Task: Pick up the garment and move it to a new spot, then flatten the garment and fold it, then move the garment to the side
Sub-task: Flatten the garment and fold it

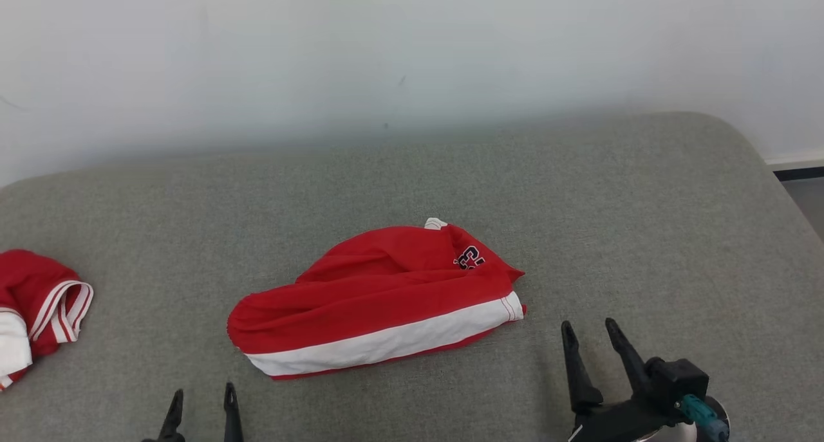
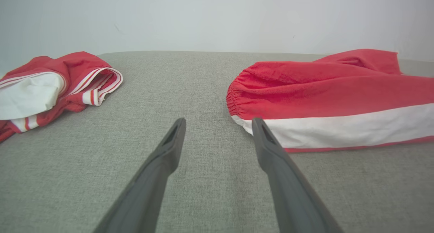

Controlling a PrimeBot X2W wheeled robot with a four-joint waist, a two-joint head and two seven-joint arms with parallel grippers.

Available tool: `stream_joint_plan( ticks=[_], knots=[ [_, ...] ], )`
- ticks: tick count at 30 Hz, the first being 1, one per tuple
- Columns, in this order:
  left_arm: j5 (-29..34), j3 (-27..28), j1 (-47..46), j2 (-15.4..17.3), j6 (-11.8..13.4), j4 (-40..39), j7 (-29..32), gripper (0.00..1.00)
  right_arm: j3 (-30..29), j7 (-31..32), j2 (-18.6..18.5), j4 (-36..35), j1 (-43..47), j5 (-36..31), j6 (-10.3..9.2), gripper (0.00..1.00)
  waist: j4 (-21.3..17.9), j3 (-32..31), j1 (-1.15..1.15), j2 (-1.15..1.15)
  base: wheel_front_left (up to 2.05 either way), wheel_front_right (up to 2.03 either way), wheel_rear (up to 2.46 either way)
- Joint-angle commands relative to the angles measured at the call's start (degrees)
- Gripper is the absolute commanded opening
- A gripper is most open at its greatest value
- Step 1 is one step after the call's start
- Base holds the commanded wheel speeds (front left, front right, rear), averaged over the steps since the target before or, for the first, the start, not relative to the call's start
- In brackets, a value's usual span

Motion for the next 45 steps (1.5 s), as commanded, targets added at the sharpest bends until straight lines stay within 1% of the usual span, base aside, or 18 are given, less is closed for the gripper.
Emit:
stream_joint_plan(
  ticks=[1,3,9,14,19,25,34,45],
  knots=[
    [0.2,-0.4,1.5,-0.1,-0.1,-0.6,-0.2,1.0,0.6,0.0,0.1,-0.3,1.1,-0.3,-0.13,1.0,0.1,-0.5,0.01,0.0,0.0,0.0,0.0],
    [0.5,-1.2,2.7,-0.1,-0.2,-0.9,-0.2,1.0,1.3,0.0,0.1,-0.3,1.8,-0.4,-0.13,1.0,0.3,-0.7,0.01,0.0,0.0,0.0,0.0],
    [-1.2,-2.9,3.7,-0.1,0.4,-1.1,-0.2,1.0,3.0,0.0,0.1,0.5,2.0,-0.2,-0.13,1.0,1.5,-0.4,0.01,0.0,0.0,0.0,0.0],
    [-1.9,-4.4,1.7,-0.1,0.7,-1.6,-0.2,1.0,4.4,0.0,0.0,2.6,-1.3,0.4,-0.13,1.0,2.8,2.0,0.01,0.0,0.0,0.0,0.0],
    [-3.3,-6.3,-0.3,-0.1,1.4,-1.7,-0.2,1.0,6.1,0.0,-1.5,6.1,-5.9,2.7,-0.13,1.0,4.4,5.6,0.01,0.0,0.0,0.0,0.0],
    [-3.6,-6.8,-1.3,-0.1,1.7,-1.6,-0.2,1.0,8.5,0.0,-2.6,8.2,-8.2,4.6,-0.13,1.0,5.4,7.3,0.01,0.0,0.0,0.0,0.0],
    [-3.8,-6.8,-2.4,-0.1,1.9,-1.9,-0.2,1.0,12.2,0.0,-3.7,7.1,-8.8,7.0,-0.13,1.0,6.1,8.4,0.01,0.0,0.0,0.0,0.0],
    [-4.6,-8.0,-2.7,-0.1,2.0,-2.0,-0.2,1.0,14.2,0.0,-5.1,3.9,-7.9,10.1,-0.13,1.0,5.7,8.4,0.01,0.0,0.0,0.0,0.0]
  ],
)
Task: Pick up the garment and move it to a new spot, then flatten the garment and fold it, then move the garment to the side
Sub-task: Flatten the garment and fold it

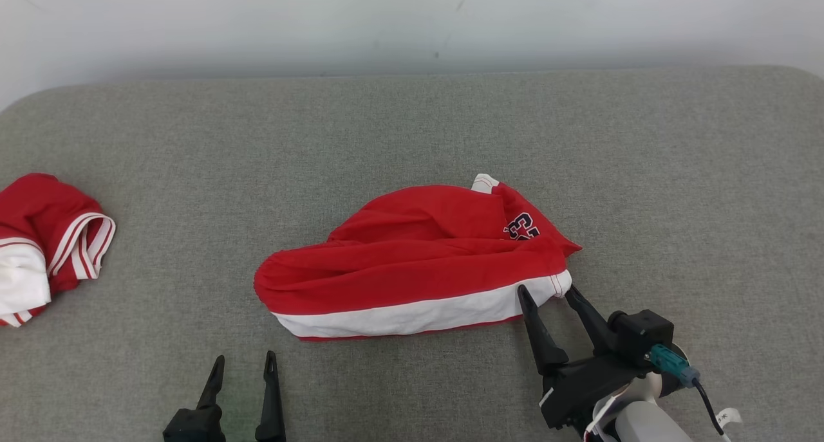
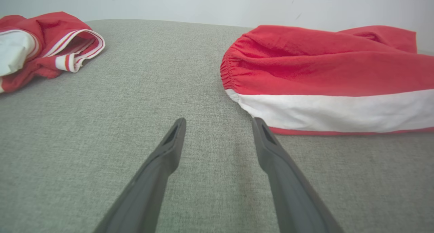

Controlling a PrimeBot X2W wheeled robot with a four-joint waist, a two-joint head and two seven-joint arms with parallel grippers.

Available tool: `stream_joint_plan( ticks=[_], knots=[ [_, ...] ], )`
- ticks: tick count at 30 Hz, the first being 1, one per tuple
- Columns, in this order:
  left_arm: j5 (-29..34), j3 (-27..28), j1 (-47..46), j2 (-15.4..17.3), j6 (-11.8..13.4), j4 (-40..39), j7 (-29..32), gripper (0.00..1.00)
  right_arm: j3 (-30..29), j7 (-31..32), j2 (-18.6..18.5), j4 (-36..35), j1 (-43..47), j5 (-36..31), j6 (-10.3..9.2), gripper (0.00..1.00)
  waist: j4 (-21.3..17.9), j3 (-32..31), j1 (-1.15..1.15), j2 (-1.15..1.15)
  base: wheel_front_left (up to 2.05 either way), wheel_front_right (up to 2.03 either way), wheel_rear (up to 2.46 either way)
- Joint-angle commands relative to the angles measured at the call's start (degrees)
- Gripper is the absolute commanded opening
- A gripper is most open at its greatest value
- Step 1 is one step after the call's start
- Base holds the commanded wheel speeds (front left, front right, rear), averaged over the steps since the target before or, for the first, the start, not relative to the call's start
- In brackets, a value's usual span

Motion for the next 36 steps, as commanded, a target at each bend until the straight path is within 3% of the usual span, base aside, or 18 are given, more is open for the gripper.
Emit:
stream_joint_plan(
  ticks=[1,36],
  knots=[
    [-0.7,0.0,-0.4,0.0,-0.1,0.0,-0.2,1.0,0.2,0.0,-0.3,-0.4,1.0,0.4,-0.13,1.0,-0.1,0.0,0.0,0.0,0.0,0.0,0.0],
    [-0.9,0.2,-0.5,-0.1,-0.3,1.4,-0.2,1.0,2.7,0.0,-2.5,-4.0,1.9,4.5,-0.14,1.0,-0.5,-0.1,0.0,0.0,0.0,0.0,0.0]
  ],
)
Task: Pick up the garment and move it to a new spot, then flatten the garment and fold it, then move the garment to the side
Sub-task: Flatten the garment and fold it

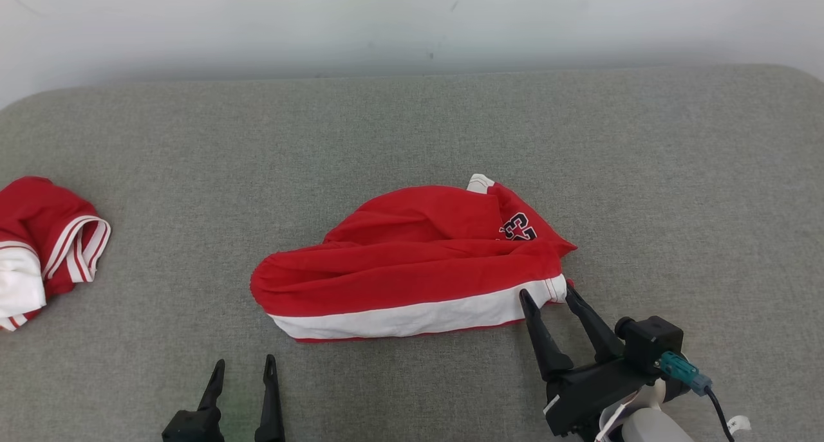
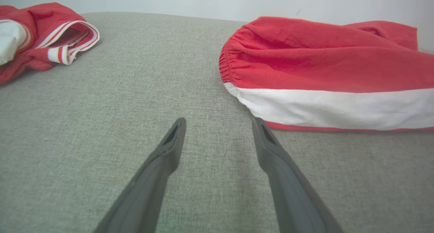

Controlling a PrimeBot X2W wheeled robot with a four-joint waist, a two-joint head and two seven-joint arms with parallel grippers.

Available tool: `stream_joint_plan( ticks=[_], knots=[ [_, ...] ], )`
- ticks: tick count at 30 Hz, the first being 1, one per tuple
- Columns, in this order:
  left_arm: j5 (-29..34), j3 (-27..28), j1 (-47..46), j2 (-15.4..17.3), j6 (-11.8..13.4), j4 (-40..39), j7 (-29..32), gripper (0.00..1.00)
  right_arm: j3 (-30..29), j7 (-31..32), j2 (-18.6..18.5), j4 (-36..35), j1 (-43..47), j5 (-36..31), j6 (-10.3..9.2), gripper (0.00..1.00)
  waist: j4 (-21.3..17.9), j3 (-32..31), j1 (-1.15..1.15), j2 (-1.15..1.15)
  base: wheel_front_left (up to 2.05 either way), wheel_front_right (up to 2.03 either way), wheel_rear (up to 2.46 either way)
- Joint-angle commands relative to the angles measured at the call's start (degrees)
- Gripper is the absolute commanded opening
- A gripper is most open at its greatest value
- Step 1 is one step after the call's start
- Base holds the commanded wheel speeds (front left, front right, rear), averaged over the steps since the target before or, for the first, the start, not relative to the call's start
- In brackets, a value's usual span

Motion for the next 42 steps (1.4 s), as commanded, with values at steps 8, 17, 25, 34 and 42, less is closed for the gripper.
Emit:
stream_joint_plan(
  ticks=[8,17,25,34,42],
  knots=[
    [-0.1,-0.1,0.1,-0.1,0.3,-0.1,-0.2,1.0,-1.9,0.0,0.2,0.5,1.0,-0.8,-0.14,0.0,-0.5,-0.1,0.0,0.0,0.0,0.0,0.0],
    [-0.1,-0.5,0.3,-0.1,-0.5,0.4,-0.2,1.0,-7.2,0.0,1.2,1.4,0.8,-2.3,-0.14,0.0,-0.5,-0.7,0.0,0.0,0.0,0.0,0.0],
    [-1.5,-3.3,-1.1,-0.1,-4.1,1.8,-0.2,1.0,-13.2,0.0,2.5,3.1,0.6,-5.7,-0.14,0.0,-0.3,-0.7,0.0,0.0,0.0,0.0,0.0],
    [1.6,-2.9,-5.9,0.0,-5.4,8.0,-0.2,1.0,-12.3,0.0,3.2,3.1,-1.0,-6.5,-0.14,0.0,-0.8,0.7,0.0,0.0,0.0,0.0,0.0],
    [4.7,-1.2,-9.3,0.3,-6.7,10.1,-0.2,1.0,-12.9,0.0,2.7,2.5,-1.8,-6.1,-0.14,0.0,-1.5,2.0,0.0,0.0,0.0,0.0,0.0]
  ],
)
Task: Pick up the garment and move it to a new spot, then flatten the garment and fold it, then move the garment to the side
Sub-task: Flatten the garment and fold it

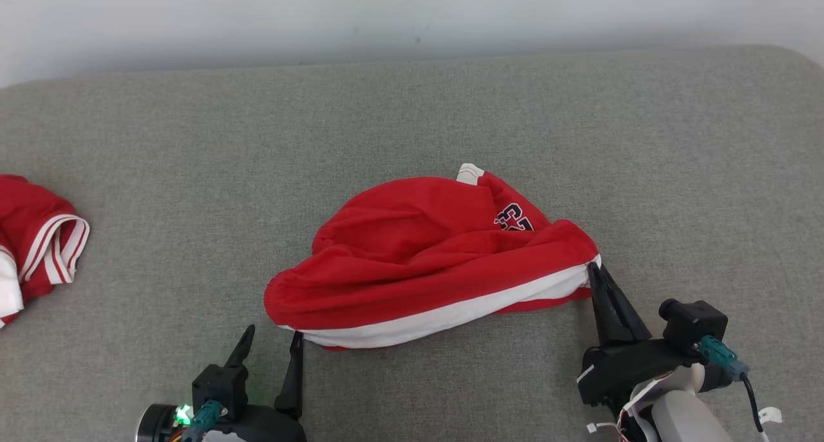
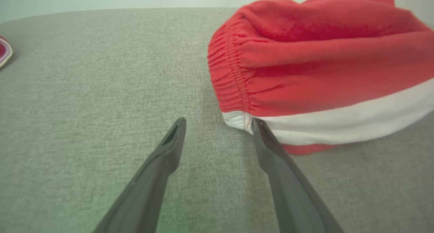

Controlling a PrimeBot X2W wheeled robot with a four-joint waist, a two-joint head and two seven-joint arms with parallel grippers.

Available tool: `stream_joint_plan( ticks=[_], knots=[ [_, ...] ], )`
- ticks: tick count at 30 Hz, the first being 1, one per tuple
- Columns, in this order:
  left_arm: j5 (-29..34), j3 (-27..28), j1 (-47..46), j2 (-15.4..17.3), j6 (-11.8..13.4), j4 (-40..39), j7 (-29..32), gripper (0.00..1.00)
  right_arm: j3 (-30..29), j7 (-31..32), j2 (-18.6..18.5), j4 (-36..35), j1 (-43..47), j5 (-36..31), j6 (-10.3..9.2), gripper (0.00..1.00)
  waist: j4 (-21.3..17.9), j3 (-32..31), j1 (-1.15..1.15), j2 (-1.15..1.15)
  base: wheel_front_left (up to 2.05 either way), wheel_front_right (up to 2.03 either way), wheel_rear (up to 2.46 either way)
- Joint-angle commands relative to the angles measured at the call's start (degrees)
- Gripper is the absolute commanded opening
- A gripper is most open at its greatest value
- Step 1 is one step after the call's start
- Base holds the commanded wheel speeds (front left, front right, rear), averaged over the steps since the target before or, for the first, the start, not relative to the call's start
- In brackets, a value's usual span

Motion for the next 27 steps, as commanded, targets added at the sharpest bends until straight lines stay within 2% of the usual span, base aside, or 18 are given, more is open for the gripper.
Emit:
stream_joint_plan(
  ticks=[1,11,13,14,15,16,17,22,27],
  knots=[
    [0.3,0.1,-0.5,0.0,-0.2,-0.1,-0.2,1.0,-0.2,0.0,-0.2,-0.2,-0.6,0.4,-0.14,0.0,-0.1,0.3,0.0,0.0,0.0,0.0,0.0],
    [-1.8,-1.2,-1.2,-0.2,-1.5,-1.6,-0.2,1.0,-0.5,0.0,-0.2,0.1,-1.4,0.5,-0.14,0.0,-0.3,1.3,0.0,0.0,0.0,0.0,0.0],
    [-2.3,-1.6,-1.1,-0.3,-1.7,-1.8,-0.2,0.86,-0.5,0.0,-0.2,0.2,-1.5,0.4,-0.14,0.0,-0.3,1.3,0.0,0.0,0.0,0.0,0.0],
    [-2.5,-1.8,-1.0,-0.3,-1.7,-1.9,-0.2,0.65,-0.5,0.0,-0.2,0.3,-1.6,0.3,-0.14,0.0,-0.2,1.3,0.0,0.0,0.0,0.0,0.0],
    [-2.7,-1.9,-1.0,-0.3,-1.8,-1.9,-0.2,0.39,-0.5,0.0,-0.2,0.3,-1.6,0.2,-0.14,0.0,-0.2,1.3,0.0,0.0,0.0,0.0,0.0],
    [-2.8,-2.0,-0.9,-0.3,-1.8,-2.0,-0.2,0.24,-0.5,0.0,-0.2,0.3,-1.7,0.2,-0.14,0.0,-0.2,1.3,0.0,0.0,0.0,0.0,0.0],
    [-2.9,-2.1,-0.8,-0.3,-1.8,-2.0,-0.2,0.0,-0.5,0.0,-0.2,0.4,-1.7,0.1,-0.14,0.0,-0.2,1.3,0.0,0.0,0.0,0.0,0.0],
    [-3.1,-2.2,-0.3,-0.3,-1.9,-2.5,-0.2,0.0,-0.8,0.0,0.0,0.5,-1.8,0.0,-0.14,0.0,0.1,1.0,0.0,0.0,0.0,0.0,0.0],
    [-2.6,-2.0,0.4,-0.3,-1.8,-6.2,-0.2,0.0,-1.4,0.0,0.7,-0.9,-1.6,0.4,-0.14,0.0,0.9,-0.5,0.0,0.0,0.0,0.0,0.0]
  ],
)
